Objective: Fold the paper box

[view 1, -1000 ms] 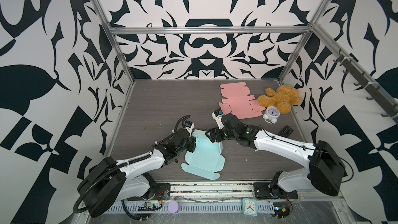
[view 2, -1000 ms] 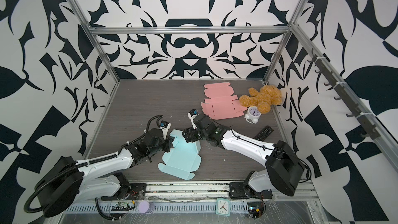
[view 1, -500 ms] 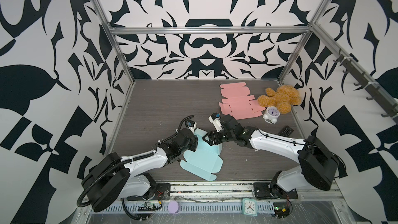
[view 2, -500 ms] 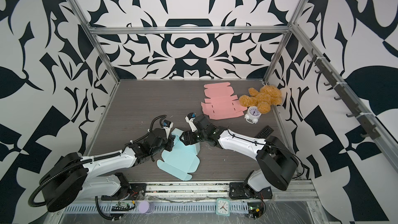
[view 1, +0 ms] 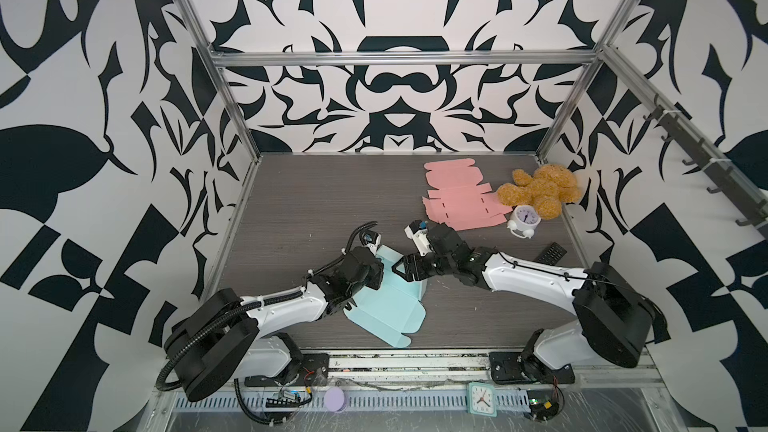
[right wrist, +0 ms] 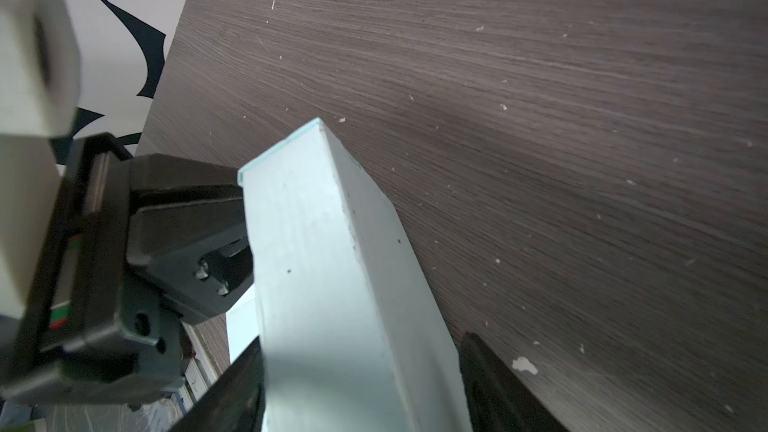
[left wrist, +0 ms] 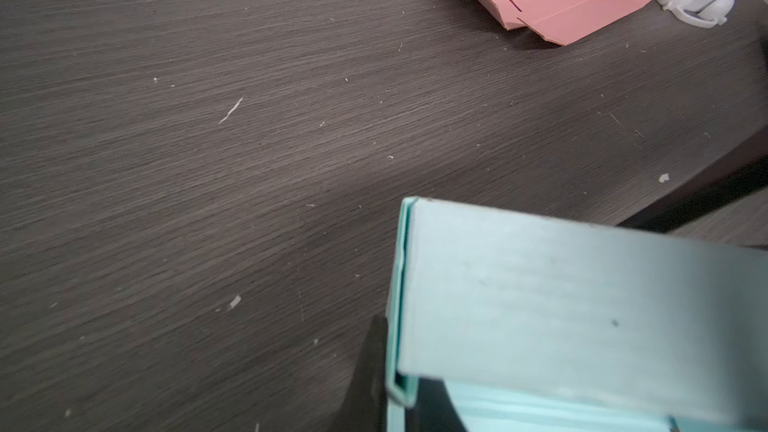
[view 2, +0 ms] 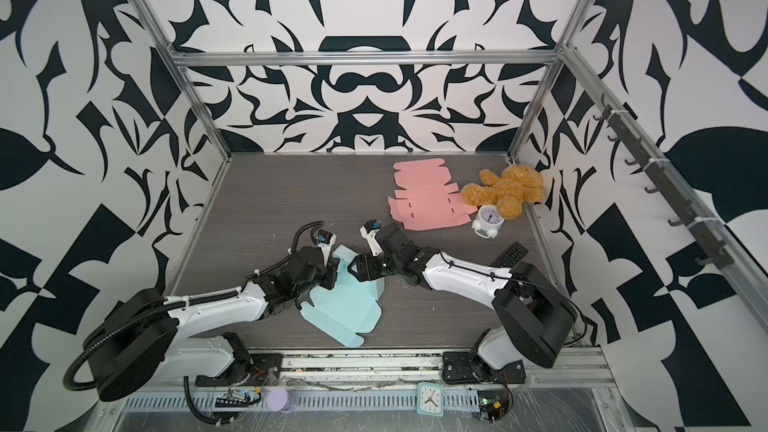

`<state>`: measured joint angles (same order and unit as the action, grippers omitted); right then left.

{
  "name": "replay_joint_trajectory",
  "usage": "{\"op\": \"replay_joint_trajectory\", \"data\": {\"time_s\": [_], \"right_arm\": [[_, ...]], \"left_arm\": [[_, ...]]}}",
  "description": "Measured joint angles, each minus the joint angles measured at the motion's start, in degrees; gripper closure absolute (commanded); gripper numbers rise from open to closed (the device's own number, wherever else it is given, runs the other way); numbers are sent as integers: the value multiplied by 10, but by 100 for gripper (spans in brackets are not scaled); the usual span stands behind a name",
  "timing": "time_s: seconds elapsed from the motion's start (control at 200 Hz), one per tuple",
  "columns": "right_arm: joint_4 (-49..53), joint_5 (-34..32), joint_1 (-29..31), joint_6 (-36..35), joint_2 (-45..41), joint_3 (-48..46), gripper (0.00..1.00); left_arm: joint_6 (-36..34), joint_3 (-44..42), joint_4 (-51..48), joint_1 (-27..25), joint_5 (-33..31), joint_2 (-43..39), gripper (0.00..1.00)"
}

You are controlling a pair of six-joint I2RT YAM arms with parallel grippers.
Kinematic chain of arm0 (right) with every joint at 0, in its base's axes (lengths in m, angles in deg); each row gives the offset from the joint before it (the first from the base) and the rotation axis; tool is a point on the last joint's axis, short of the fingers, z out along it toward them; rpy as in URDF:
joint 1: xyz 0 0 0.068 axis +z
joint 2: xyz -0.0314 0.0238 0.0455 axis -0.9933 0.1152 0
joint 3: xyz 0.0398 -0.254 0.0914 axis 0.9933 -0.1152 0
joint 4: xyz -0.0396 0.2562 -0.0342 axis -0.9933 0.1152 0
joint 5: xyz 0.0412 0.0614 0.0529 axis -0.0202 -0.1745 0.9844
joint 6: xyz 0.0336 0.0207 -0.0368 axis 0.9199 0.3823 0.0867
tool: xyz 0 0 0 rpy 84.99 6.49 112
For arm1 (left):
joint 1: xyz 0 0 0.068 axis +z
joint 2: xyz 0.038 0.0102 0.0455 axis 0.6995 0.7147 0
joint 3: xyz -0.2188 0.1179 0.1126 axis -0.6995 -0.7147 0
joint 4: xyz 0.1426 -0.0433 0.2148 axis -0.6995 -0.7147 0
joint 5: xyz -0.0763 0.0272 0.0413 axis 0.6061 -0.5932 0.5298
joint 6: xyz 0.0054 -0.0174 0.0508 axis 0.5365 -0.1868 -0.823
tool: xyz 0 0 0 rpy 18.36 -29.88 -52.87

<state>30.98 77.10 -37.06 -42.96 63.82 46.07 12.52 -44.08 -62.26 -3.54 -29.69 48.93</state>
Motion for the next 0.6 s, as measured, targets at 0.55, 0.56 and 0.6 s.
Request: {"op": "replay_joint_trajectory", "data": {"time_s": [0.55,0.56,0.6], "right_arm": [[52,-52,7,-17,-5,0,26],[52,-52,7,-18,-5,0,26],[54,-54,7,-19,-5,0,26]], "left_arm": [[27,-36,-17,-13,3,-12,68],[28,-37,-17,-13,3,-15,68],[29,-40,-17,-14,3,-22,68]]}}
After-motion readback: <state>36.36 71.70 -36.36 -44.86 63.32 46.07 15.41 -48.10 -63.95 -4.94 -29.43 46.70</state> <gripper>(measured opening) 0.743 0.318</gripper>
